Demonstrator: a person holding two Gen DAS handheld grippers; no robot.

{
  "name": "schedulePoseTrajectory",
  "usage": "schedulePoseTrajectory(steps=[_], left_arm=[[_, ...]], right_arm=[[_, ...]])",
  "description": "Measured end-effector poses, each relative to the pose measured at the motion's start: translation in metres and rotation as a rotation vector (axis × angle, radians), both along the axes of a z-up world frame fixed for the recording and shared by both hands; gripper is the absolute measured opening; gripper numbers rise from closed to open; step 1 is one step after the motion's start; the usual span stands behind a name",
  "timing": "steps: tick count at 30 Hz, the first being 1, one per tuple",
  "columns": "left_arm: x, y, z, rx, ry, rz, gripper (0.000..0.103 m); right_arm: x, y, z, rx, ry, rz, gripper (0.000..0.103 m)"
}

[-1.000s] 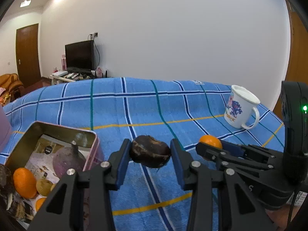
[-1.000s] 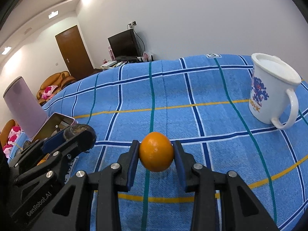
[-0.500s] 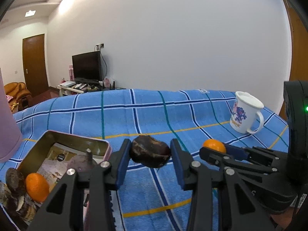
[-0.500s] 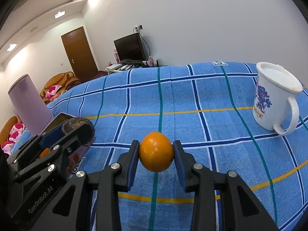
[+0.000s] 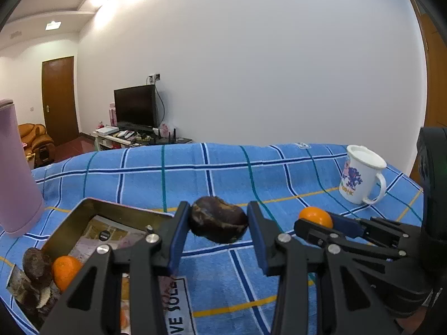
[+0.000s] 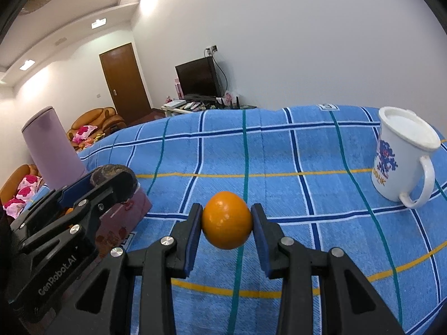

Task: Organize fruits
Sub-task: 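Carry the dark root and the tangerine toward the tin with both grippers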

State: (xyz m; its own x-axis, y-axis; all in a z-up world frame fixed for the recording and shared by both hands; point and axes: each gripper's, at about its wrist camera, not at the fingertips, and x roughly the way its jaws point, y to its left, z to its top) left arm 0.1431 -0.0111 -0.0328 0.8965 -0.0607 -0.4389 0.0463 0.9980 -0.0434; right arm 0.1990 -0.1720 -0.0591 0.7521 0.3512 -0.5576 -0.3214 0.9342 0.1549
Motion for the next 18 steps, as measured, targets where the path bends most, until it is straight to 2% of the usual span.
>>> schedulePoseTrajectory(steps=[18], left_arm=[[-0.015, 0.011, 0.011, 0.002, -0.054, 0.045, 0.043]], right_arm=[[-0.013, 0.011, 0.010, 0.004, -0.082, 0.050, 0.037]])
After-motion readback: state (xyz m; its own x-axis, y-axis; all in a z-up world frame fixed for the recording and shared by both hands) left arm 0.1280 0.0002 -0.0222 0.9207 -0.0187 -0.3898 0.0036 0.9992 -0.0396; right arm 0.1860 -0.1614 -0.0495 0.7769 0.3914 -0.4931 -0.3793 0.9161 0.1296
